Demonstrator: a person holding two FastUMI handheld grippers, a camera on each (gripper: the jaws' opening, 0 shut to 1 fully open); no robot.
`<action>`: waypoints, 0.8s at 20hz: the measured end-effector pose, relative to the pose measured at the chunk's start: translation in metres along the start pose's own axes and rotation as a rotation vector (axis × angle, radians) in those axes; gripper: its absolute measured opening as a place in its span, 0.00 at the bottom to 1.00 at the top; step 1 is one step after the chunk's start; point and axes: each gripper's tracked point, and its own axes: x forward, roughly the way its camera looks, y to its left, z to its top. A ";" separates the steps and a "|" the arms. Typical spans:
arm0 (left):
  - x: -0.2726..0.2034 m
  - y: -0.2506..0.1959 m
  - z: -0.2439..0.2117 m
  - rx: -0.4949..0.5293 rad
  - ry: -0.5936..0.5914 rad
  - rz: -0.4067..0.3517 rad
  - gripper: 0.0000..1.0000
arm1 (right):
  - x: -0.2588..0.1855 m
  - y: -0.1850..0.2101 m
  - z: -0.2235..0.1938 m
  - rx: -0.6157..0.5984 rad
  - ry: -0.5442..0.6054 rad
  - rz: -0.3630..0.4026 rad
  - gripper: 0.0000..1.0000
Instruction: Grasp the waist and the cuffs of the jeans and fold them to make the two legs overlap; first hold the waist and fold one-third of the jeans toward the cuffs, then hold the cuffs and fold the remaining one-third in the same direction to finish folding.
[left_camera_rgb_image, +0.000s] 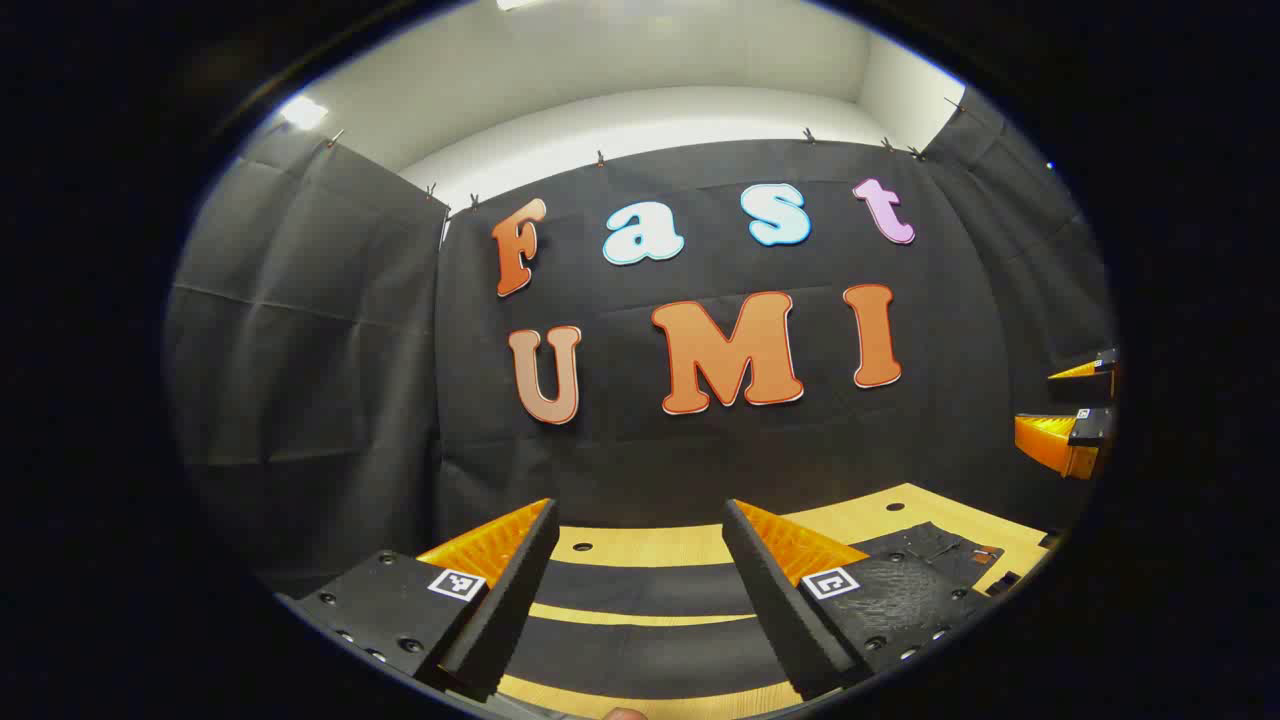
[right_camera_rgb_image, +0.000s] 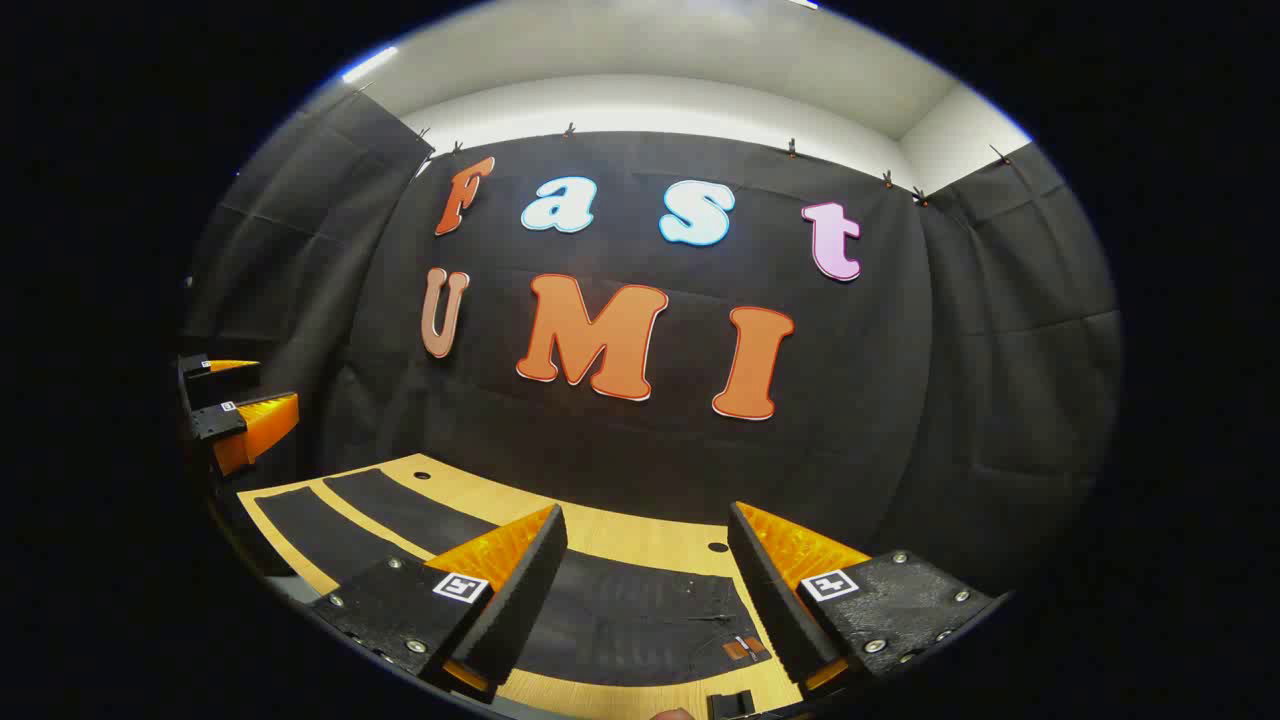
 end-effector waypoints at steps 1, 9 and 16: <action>-0.003 -0.001 0.000 0.000 -0.001 0.000 0.99 | -0.002 0.002 0.000 0.000 0.001 0.007 0.98; -0.017 0.008 -0.001 0.022 -0.012 0.035 1.00 | -0.004 0.006 -0.001 -0.015 0.001 -0.004 1.00; -0.017 0.022 -0.016 -0.010 0.010 0.052 1.00 | -0.004 0.012 0.001 0.011 0.005 -0.002 0.98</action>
